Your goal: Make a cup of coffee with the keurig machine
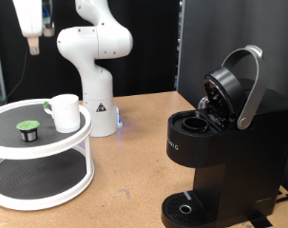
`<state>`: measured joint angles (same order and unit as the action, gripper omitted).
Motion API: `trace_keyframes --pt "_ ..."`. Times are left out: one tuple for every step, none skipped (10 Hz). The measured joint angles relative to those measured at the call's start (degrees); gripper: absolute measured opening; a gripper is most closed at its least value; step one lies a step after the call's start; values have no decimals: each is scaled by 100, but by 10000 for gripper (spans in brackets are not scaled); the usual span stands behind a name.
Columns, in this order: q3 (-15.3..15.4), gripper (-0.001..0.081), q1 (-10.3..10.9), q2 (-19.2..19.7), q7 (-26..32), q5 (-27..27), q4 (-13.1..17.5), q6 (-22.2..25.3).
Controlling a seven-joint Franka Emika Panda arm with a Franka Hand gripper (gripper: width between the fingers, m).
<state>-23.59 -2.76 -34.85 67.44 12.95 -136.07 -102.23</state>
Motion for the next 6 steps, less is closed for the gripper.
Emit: trace_keyframes --pt "-2 808 -47 3 -65 47 -236 -313" --pt "-9 808 -91 16 -116 123 -452 -584" --pt "-29 808 -133 41 -124 207 -636 -829" --pt "-73 808 -171 65 -124 309 -805 -1074" --pt "-134 808 -205 99 -121 420 -956 -1303" --pt "-199 808 -231 166 -120 510 -1070 -1494"
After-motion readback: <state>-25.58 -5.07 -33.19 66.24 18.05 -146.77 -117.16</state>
